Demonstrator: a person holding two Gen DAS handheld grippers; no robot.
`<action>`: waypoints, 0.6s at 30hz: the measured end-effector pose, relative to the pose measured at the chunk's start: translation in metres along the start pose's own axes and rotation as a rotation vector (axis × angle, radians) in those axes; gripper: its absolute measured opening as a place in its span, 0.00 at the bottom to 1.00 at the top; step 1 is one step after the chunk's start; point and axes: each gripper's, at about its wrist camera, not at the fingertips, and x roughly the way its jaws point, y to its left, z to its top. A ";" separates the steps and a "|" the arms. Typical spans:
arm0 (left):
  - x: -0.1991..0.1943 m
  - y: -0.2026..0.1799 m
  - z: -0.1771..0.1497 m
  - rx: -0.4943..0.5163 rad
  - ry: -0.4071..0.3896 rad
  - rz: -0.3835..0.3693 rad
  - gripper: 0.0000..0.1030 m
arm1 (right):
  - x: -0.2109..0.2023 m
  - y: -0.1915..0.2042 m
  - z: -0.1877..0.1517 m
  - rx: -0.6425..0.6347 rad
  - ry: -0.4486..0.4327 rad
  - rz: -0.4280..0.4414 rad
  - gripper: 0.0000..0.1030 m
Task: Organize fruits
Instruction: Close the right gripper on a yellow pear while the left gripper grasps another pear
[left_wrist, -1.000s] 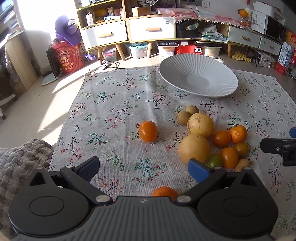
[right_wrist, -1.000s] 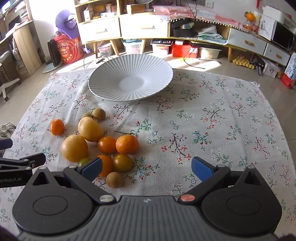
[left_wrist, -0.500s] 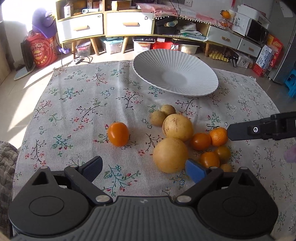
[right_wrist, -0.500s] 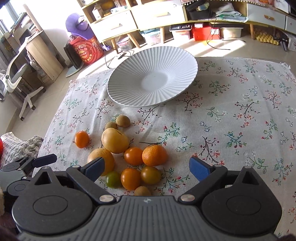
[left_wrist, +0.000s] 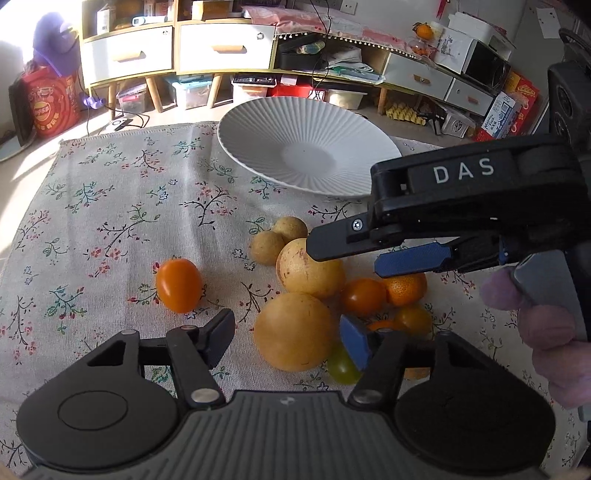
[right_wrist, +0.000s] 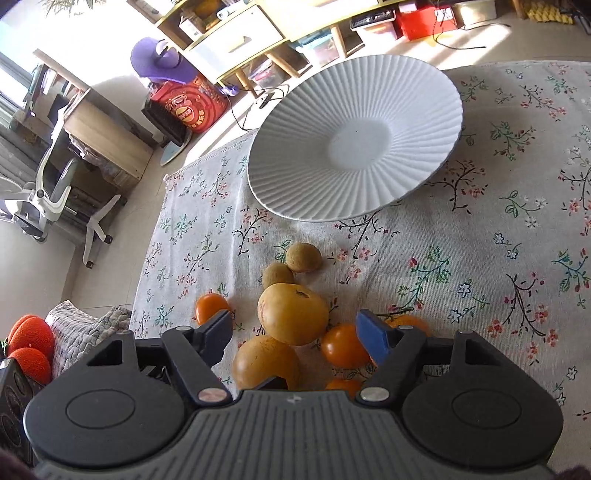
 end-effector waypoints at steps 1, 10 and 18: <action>0.001 0.000 0.000 -0.007 -0.001 0.000 0.51 | 0.002 -0.001 0.001 0.008 0.004 0.000 0.65; 0.004 0.004 -0.003 -0.071 0.015 -0.051 0.45 | 0.023 0.009 -0.002 -0.021 0.034 -0.028 0.56; 0.002 0.005 -0.004 -0.098 0.013 -0.062 0.40 | 0.021 0.009 -0.006 -0.060 -0.009 -0.072 0.45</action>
